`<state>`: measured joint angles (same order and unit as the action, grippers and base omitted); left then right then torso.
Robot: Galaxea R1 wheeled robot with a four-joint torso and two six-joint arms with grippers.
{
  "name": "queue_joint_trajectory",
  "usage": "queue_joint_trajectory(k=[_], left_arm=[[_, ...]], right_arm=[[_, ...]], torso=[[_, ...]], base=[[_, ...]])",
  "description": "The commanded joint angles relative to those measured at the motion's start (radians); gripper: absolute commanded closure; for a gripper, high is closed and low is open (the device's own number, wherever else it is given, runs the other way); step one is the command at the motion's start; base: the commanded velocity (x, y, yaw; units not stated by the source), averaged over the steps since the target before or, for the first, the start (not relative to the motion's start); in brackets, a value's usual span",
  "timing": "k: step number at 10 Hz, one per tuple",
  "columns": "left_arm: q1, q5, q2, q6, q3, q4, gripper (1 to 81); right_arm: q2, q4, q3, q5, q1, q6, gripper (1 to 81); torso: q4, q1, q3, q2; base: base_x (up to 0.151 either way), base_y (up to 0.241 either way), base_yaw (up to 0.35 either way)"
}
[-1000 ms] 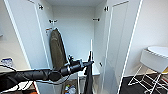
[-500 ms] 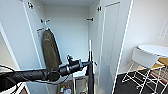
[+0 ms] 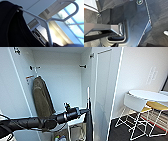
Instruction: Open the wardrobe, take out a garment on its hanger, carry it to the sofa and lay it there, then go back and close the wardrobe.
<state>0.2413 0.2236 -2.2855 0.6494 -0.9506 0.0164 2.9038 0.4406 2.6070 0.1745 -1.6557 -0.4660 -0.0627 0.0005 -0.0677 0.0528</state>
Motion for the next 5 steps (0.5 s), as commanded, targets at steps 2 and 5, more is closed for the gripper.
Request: queue_joint_trajectory(k=[2, 5], left_arm=[[-0.161, 0.045, 0.007, -0.017, 0.032, 0.043, 81.1], [-0.161, 0.045, 0.007, -0.017, 0.035, 0.043, 81.1]], right_arm=[[-0.007, 0.023, -0.003, -0.038, 0.017, 0.003, 1.0], [-0.007, 0.023, -0.003, -0.038, 0.016, 0.003, 1.0]], torso=[[0.0, 0.0, 0.0, 0.0], [0.0, 0.0, 0.0, 0.0]], base=[[0.0, 0.0, -0.197], [0.0, 0.0, -0.197]])
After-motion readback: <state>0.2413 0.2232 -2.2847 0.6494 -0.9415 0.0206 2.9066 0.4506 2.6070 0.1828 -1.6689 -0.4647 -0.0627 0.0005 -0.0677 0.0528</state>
